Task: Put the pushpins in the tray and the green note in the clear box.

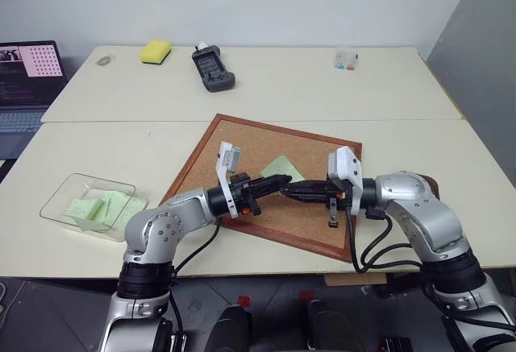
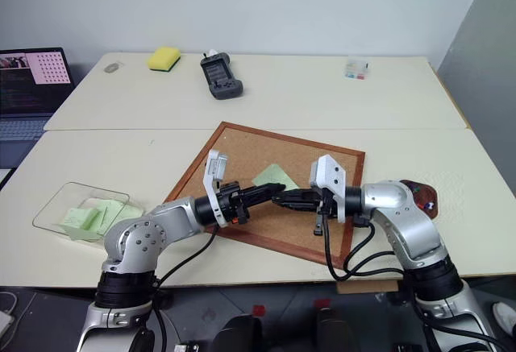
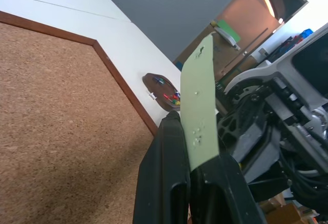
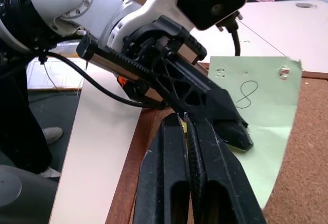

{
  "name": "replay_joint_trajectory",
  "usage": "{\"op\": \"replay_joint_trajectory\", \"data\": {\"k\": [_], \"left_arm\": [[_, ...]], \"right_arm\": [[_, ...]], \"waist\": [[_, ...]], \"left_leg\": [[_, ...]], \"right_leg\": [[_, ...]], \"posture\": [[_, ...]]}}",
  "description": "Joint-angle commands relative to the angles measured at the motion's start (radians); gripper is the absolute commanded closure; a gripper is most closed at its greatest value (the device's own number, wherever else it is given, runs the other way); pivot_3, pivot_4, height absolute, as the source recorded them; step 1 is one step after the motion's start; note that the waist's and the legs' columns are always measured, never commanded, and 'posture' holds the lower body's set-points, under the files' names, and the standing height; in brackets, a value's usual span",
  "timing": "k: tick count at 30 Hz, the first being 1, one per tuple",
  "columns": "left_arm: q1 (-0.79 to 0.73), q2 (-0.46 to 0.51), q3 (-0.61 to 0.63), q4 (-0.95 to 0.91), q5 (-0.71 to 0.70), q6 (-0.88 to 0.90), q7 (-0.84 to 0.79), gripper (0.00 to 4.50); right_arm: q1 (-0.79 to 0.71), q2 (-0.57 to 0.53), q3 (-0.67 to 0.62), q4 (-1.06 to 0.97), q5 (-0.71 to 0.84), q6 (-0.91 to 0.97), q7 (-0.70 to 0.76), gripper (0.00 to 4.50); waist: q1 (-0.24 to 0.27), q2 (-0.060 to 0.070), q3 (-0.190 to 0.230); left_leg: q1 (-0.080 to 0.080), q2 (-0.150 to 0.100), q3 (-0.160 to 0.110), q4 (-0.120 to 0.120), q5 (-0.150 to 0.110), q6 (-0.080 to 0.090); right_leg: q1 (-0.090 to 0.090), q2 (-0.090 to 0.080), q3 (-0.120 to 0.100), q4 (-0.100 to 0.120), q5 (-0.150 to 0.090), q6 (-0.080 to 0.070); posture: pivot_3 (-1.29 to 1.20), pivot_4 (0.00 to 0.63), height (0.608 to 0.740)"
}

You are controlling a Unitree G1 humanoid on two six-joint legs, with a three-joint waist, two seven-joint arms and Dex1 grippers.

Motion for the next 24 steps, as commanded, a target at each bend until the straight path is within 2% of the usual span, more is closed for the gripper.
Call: {"op": "replay_joint_trajectory", "data": {"k": [1, 9, 14, 19, 22, 24], "left_arm": [[-0.011, 0.011, -0.009, -0.005, 0.01, -0.028, -0.022, 4.45], [-0.016, 0.013, -0.028, 0.005, 0.031, -0.046, -0.04, 4.45], [-0.032, 0.032, -0.068, -0.023, 0.065, -0.073, -0.068, 4.45], [-0.045, 0.095, -0.248, -0.139, 0.251, -0.267, -0.159, 4.45], [-0.073, 0.134, -0.385, -0.117, 0.467, -0.509, -0.209, 4.45], [-0.1, 0.09, -0.395, -0.072, 0.487, -0.576, -0.21, 4.45]], "right_arm": [[-0.036, -0.012, -0.088, -0.084, 0.105, 0.105, -0.041, 4.5], [-0.05, -0.034, -0.186, -0.147, 0.206, 0.246, -0.14, 4.5], [0.014, -0.112, -0.278, -0.146, 0.192, 0.256, -0.178, 4.5], [0.181, -0.232, -0.423, -0.107, 0.12, 0.21, -0.222, 4.5], [0.25, -0.259, -0.488, -0.062, 0.079, 0.205, -0.278, 4.5], [0.256, -0.235, -0.533, -0.011, 0.068, 0.231, -0.358, 4.5]], "waist": [[0.0, 0.0, 0.0], [0.0, 0.0, 0.0], [0.001, 0.0, 0.0], [0.012, 0.0, 0.0], [0.013, 0.0, 0.0], [0.01, 0.0, 0.0]], "left_leg": [[0.0, 0.0, 0.0, 0.0, 0.0, 0.0], [0.0, 0.0, 0.0, 0.0, 0.0, 0.0], [0.0, 0.0, 0.0, 0.0, 0.0, 0.0], [-0.004, -0.002, 0.002, 0.0, 0.0, 0.0], [-0.004, -0.002, 0.005, 0.0, 0.0, 0.0], [-0.003, -0.002, 0.008, 0.0, 0.0, 0.0]], "right_leg": [[0.0, 0.0, 0.0, 0.0, 0.0, 0.0], [0.0, 0.0, 0.0, 0.0, 0.0, 0.0], [0.0, 0.0, 0.0, 0.0, 0.0, 0.0], [-0.001, -0.001, 0.0, -0.002, 0.0, 0.0], [-0.001, 0.0, 0.001, -0.002, 0.0, 0.0], [-0.001, 0.001, 0.002, -0.002, 0.0, 0.0]], "posture": [[0.0, 0.15, 0.74], [0.0, 0.15, 0.74], [0.0, 0.15, 0.74], [0.0, 0.15, 0.74], [0.0, 0.15, 0.74], [0.0, 0.15, 0.74]]}}
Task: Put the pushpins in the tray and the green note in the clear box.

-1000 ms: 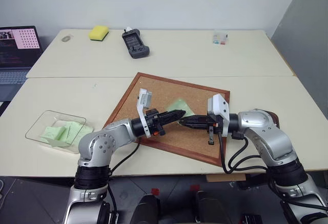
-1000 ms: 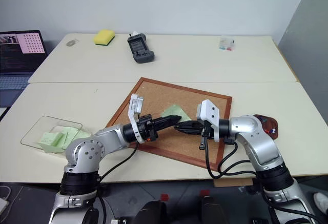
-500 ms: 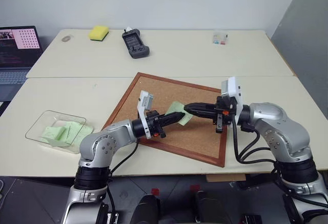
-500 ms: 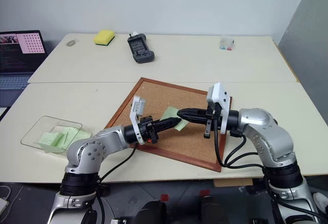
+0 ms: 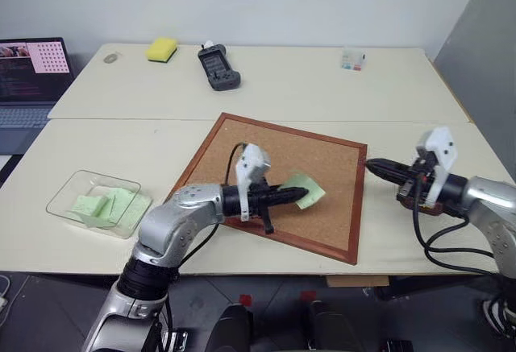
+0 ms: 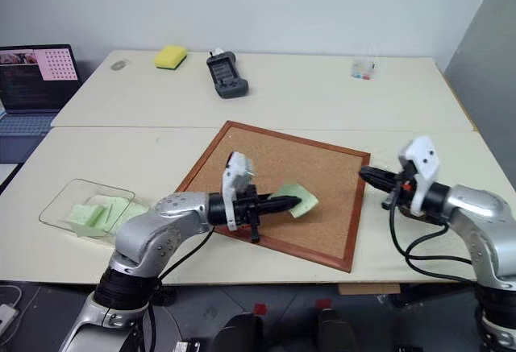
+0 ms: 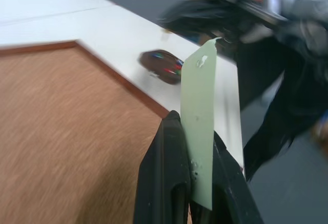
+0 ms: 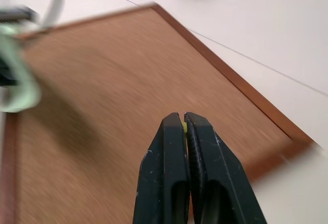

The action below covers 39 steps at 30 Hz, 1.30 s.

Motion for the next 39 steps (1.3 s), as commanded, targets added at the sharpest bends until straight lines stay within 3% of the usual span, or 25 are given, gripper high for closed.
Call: {"op": "replay_joint_trajectory", "data": {"k": [1, 12, 29, 39], "left_arm": [[-0.054, -0.063, -0.04, 0.049, 0.087, -0.172, -0.018, 4.45], [-0.128, -0.139, -0.07, 0.221, 0.193, -0.282, -0.05, 4.45], [-0.086, -0.129, -0.047, 0.167, 0.185, -0.229, -0.049, 4.45], [-0.09, -0.125, -0.042, 0.168, 0.186, -0.231, -0.057, 4.5]], "right_arm": [[-0.004, 0.028, -0.105, 0.075, -0.021, 0.021, -0.139, 4.5], [-0.064, 0.093, -0.1, 0.309, -0.074, 0.016, -0.284, 4.5], [0.003, 0.153, -0.111, 0.252, -0.06, 0.034, -0.343, 4.5], [0.001, 0.125, -0.131, 0.227, -0.064, 0.032, -0.343, 2.35]], "waist": [[-0.004, 0.0, 0.0], [-0.011, 0.0, 0.0], [-0.013, 0.001, 0.0], [-0.013, 0.001, 0.0]], "left_leg": [[0.001, 0.0, 0.002, 0.0, 0.0, 0.0], [0.002, 0.001, 0.003, -0.001, 0.0, 0.0], [0.003, 0.001, 0.003, 0.0, 0.0, 0.001], [0.002, 0.001, 0.003, 0.0, 0.0, 0.001]], "right_leg": [[0.0, 0.0, 0.001, 0.0, 0.0, 0.0], [0.0, 0.002, 0.003, 0.002, 0.0, 0.0], [0.0, 0.001, 0.003, 0.002, 0.0, 0.0], [0.0, 0.001, 0.003, 0.002, 0.0, 0.0]], "posture": [[0.0, 0.15, 0.74], [0.0, 0.15, 0.74], [0.0, 0.15, 0.74], [0.0, 0.15, 0.74]]}}
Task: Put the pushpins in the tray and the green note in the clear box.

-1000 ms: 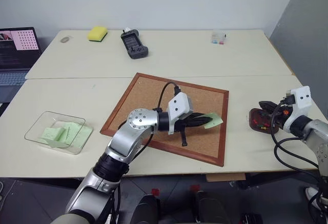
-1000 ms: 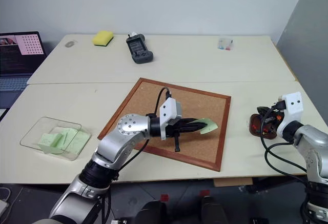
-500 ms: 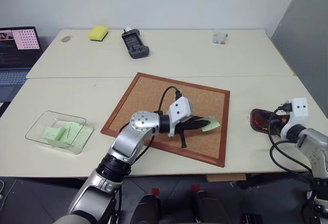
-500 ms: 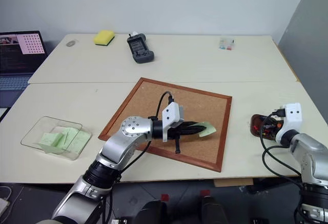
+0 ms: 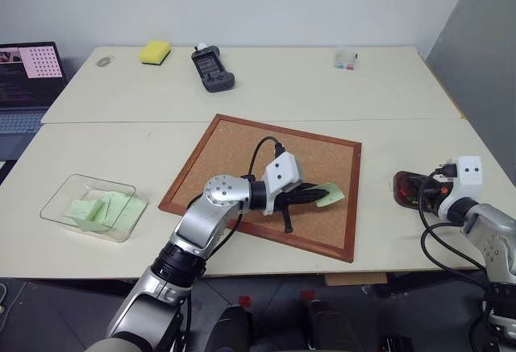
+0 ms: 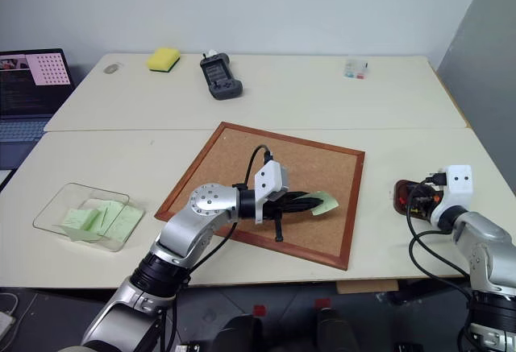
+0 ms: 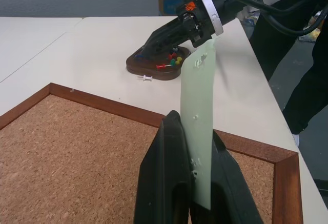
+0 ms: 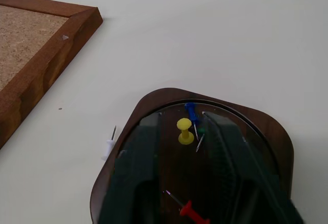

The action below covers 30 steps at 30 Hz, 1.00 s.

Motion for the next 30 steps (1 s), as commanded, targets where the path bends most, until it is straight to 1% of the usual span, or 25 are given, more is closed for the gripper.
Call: {"op": "replay_joint_trajectory", "data": {"k": [1, 3, 8, 12, 17, 21, 23, 26, 30], "left_arm": [[-0.024, -0.001, 0.025, -0.027, -0.008, -0.015, -0.008, 4.5], [-0.03, -0.004, 0.026, -0.017, -0.006, -0.021, -0.009, 4.5], [-0.04, -0.011, 0.026, -0.003, -0.003, -0.03, -0.011, 4.5], [-0.037, -0.011, 0.025, 0.001, -0.002, -0.037, -0.014, 4.5], [-0.032, -0.007, 0.026, 0.002, -0.003, -0.043, -0.019, 4.5], [-0.024, 0.007, 0.038, -0.003, -0.006, -0.042, -0.027, 4.5], [-0.015, 0.02, 0.05, -0.014, -0.009, -0.03, -0.021, 4.5], [0.011, 0.057, 0.103, -0.059, -0.033, 0.011, -0.001, 4.5], [0.058, 0.11, 0.212, -0.135, -0.063, 0.101, 0.078, 4.5]], "right_arm": [[-0.005, -0.032, -0.038, -0.061, 0.01, -0.005, 0.004, 2.15], [-0.006, -0.037, -0.039, -0.068, 0.012, -0.007, 0.006, 1.75], [-0.001, -0.052, -0.044, -0.099, 0.015, -0.004, 0.012, 1.75], [0.016, -0.087, -0.052, -0.137, 0.023, 0.002, 0.048, 1.75], [0.017, -0.164, -0.079, -0.091, 0.034, -0.002, 0.125, 1.75], [0.017, -0.217, -0.075, -0.059, 0.055, -0.045, 0.229, 1.75], [0.028, -0.254, -0.075, -0.061, 0.093, -0.073, 0.346, 1.75], [0.054, -0.296, -0.056, -0.136, 0.142, -0.093, 0.487, 1.75], [0.035, -0.295, -0.002, -0.277, 0.236, -0.03, 0.543, 1.75]], "waist": [[0.0, 0.0, 0.0], [0.0, 0.0, 0.0], [0.0, 0.0, 0.0], [0.001, 0.0, 0.0], [0.001, 0.0, 0.0], [0.0, 0.0, 0.0], [-0.001, 0.001, 0.0], [-0.002, 0.001, 0.0], [-0.003, 0.001, 0.0]], "left_leg": [[0.0, 0.0, 0.0, 0.0, 0.0, 0.0], [0.0, 0.0, 0.0, 0.0, 0.0, 0.0], [0.0, 0.0, 0.0, 0.0, 0.0, 0.0], [0.0, 0.0, 0.0, 0.0, 0.0, 0.0], [0.0, 0.0, 0.0, 0.0, 0.0, 0.0], [0.0, -0.001, 0.0, 0.0, 0.0, 0.0], [0.0, -0.001, 0.0, 0.0, 0.0, 0.0], [0.001, 0.0, 0.001, 0.0, 0.0, 0.0], [0.001, 0.001, 0.0, 0.0, 0.0, 0.0]], "right_leg": [[0.0, 0.0, 0.0, 0.0, 0.0, 0.0], [0.0, 0.0, 0.0, 0.0, 0.0, 0.0], [0.0, 0.0, 0.0, 0.0, 0.0, 0.0], [0.0, 0.0, 0.0, 0.0, 0.0, 0.0], [0.0, 0.0, 0.0, 0.0, 0.0, 0.0], [0.0, 0.0, 0.0, 0.0, 0.0, 0.0], [0.0, 0.0, 0.0, 0.0, 0.0, 0.0], [0.0, 0.001, 0.0, 0.0, 0.0, 0.0], [0.0, 0.001, -0.001, 0.0, 0.0, 0.0]], "posture": [[0.0, 0.15, 0.74], [0.0, 0.15, 0.74], [0.0, 0.15, 0.74], [0.0, 0.15, 0.74], [0.0, 0.15, 0.74], [0.0, 0.15, 0.74], [0.0, 0.15, 0.74], [0.0, 0.15, 0.74], [0.0, 0.15, 0.74]]}}
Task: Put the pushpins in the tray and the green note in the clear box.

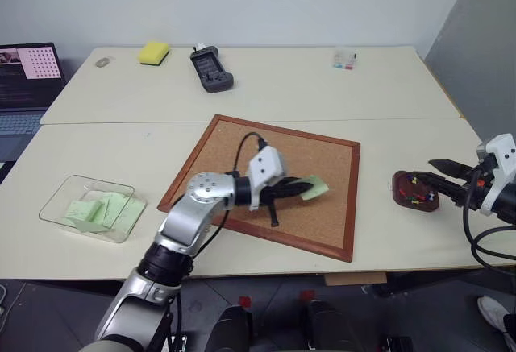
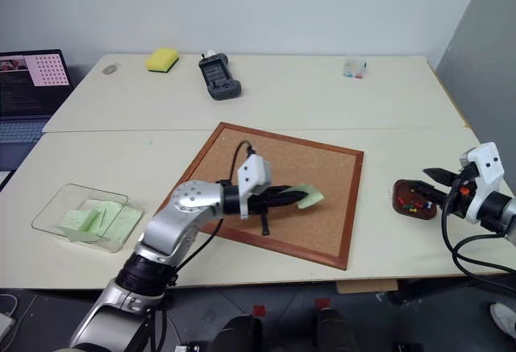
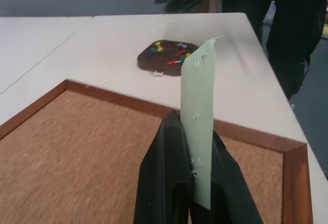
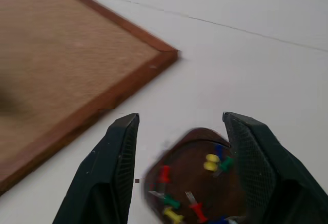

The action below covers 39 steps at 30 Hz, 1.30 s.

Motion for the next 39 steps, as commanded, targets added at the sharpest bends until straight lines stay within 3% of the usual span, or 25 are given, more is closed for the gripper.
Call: {"op": "replay_joint_trajectory", "data": {"k": [1, 5, 10, 12, 17, 25, 32, 39], "left_arm": [[0.046, 0.052, 0.14, -0.116, -0.041, 0.08, 0.088, 4.5], [0.117, 0.12, 0.311, -0.218, -0.063, 0.191, 0.212, 4.5], [0.145, 0.165, 0.581, -0.362, -0.083, 0.397, 0.43, 4.5], [0.164, 0.138, 0.697, -0.393, -0.06, 0.488, 0.562, 4.5], [0.225, 0.062, 0.856, -0.467, -0.05, 0.606, 0.744, 4.5], [0.274, -0.06, 0.971, -0.484, -0.075, 0.687, 0.882, 4.5], [0.333, -0.176, 1.024, -0.611, -0.067, 0.737, 1.0, 3.31], [0.319, -0.178, 1.035, -0.643, -0.084, 0.753, 1.023, 2.04]], "right_arm": [[-0.036, 0.005, 0.056, -0.184, 0.123, 0.063, 0.04, 1.75], [-0.108, 0.066, 0.172, -0.322, 0.174, 0.079, 0.017, 1.75], [-0.262, 0.163, 0.318, -0.316, 0.176, 0.072, 0.017, 1.75], [-0.304, 0.2, 0.356, -0.289, 0.164, 0.055, 0.029, 1.75], [-0.361, 0.259, 0.426, -0.245, 0.149, 0.028, 0.062, 1.75], [-0.362, 0.279, 0.451, -0.253, 0.156, 0.035, 0.074, 1.75], [-0.36, 0.279, 0.437, -0.247, 0.158, 0.043, 0.057, 1.67], [-0.376, 0.301, 0.449, -0.22, 0.147, 0.033, 0.053, 1.67]], "waist": [[-0.001, 0.0, 0.0], [-0.004, 0.0, 0.0], [0.004, -0.002, 0.002], [0.007, -0.003, 0.002], [0.007, -0.003, 0.002], [0.009, -0.004, 0.002], [0.007, -0.005, 0.001], [0.006, -0.005, 0.001]], "left_leg": [[0.0, 0.0, 0.0, 0.0, 0.0, 0.0], [0.0, 0.002, -0.001, 0.0, 0.0, 0.0], [-0.001, 0.001, -0.007, 0.001, 0.0, 0.0], [-0.001, 0.001, -0.009, 0.001, 0.0, 0.0], [-0.002, 0.0, -0.012, 0.0, 0.0, 0.0], [-0.002, 0.0, -0.013, 0.001, 0.0, -0.001], [-0.002, 0.0, -0.012, 0.001, 0.0, -0.001], [-0.001, 0.0, -0.011, 0.001, 0.0, -0.001]], "right_leg": [[0.0, 0.0, 0.0, 0.0, 0.0, 0.0], [0.0, 0.0, -0.001, 0.0, 0.0, 0.0], [0.0, -0.002, -0.002, -0.001, 0.0, 0.0], [0.0, -0.002, -0.002, -0.001, 0.0, 0.0], [0.0, -0.003, -0.004, -0.001, 0.0, 0.0], [0.0, -0.003, -0.005, 0.0, 0.0, 0.0], [0.0, -0.003, -0.005, 0.0, 0.0, 0.0], [0.0, -0.002, -0.005, 0.0, 0.0, 0.0]], "posture": [[0.0, 0.15, 0.74], [0.0, 0.15, 0.74], [0.0, 0.15, 0.74], [0.0, 0.15, 0.74], [0.0, 0.15, 0.74], [0.0, 0.15, 0.74], [0.0, 0.15, 0.74], [0.0, 0.15, 0.74]]}}
